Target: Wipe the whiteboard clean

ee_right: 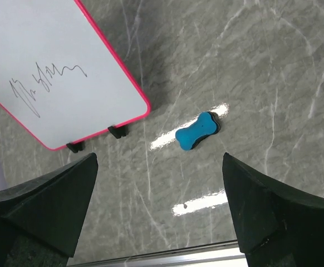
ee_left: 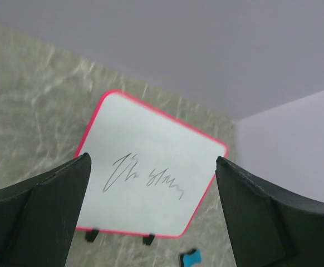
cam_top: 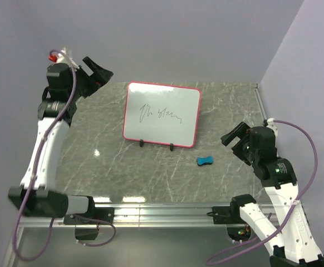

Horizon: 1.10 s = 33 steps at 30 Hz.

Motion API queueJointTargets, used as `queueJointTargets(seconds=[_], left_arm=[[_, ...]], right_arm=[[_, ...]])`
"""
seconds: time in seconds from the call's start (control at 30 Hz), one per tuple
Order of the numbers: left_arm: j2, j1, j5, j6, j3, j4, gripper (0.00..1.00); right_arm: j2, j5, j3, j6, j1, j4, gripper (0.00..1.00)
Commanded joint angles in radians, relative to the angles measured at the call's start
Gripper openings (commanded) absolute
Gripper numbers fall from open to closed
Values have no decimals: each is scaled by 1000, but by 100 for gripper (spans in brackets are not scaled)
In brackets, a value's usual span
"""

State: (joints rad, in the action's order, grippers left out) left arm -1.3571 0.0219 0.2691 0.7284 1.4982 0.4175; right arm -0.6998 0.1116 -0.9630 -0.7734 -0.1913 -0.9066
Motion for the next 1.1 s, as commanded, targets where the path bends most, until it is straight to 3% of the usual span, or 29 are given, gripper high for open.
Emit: queueJointTargets(seconds=[0.0, 0.07, 0.17, 0.37, 0.47, 0.8, 1.07], left_arm=[[232, 72, -266, -92, 10, -119, 99], [273, 40, -228, -51, -166, -146, 99], [167, -40, -40, 42, -136, 44, 99], [223, 12, -229, -4, -191, 109, 99], [248, 12, -217, -30, -226, 142, 99], [303, 22, -234, -106, -296, 181, 99], [282, 61, -249, -132, -294, 175, 97]], right_arm=[[-33, 13, -30, -53, -8, -3, 100], [-65, -4, -20, -127, -7, -27, 100], [-142, -68, -10, -187, 0, -37, 99], [-211, -216, 94, -412, 0, 47, 96], [-231, -230, 144, -493, 0, 70, 94], [-407, -213, 219, -578, -7, 173, 87], [-570, -155, 155, -570, -43, 210, 69]])
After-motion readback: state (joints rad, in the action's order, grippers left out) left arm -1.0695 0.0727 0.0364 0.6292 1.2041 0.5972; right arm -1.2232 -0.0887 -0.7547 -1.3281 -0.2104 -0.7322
